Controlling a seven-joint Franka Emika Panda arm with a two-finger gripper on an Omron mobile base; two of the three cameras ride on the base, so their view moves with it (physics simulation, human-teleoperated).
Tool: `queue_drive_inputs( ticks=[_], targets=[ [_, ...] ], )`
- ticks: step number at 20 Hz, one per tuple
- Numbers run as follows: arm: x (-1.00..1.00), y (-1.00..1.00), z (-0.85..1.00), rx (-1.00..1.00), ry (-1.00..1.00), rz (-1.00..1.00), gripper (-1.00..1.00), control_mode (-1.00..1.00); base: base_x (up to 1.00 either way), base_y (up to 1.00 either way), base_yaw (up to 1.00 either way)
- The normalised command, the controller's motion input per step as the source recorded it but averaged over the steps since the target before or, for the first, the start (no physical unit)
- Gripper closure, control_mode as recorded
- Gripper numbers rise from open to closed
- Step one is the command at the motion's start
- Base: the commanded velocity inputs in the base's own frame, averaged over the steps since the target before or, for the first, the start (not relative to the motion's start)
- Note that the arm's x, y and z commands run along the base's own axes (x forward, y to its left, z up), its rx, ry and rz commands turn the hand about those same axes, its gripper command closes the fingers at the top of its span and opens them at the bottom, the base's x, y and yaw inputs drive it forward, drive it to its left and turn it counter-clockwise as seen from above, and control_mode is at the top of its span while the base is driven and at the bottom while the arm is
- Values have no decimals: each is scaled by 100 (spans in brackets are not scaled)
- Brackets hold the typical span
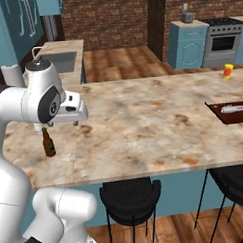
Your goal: Place the drinks on the dining counter in a tight cluster.
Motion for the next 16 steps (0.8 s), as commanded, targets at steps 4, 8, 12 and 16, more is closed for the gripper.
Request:
queue_drive_inputs(
  ticks=[4, 8, 12, 16],
  targets=[
    [0, 0, 0, 0, 0, 0, -100, 100, 0, 1, 0],
    [0, 0, 0, 0, 0, 0, -100, 100, 0, 0, 0],
    [0, 0, 0, 0, 0, 0, -100, 100, 0, 0, 0],
    [0, 0, 0, 0, 0, 0, -100, 100, -1, 0, 0]
  ],
)
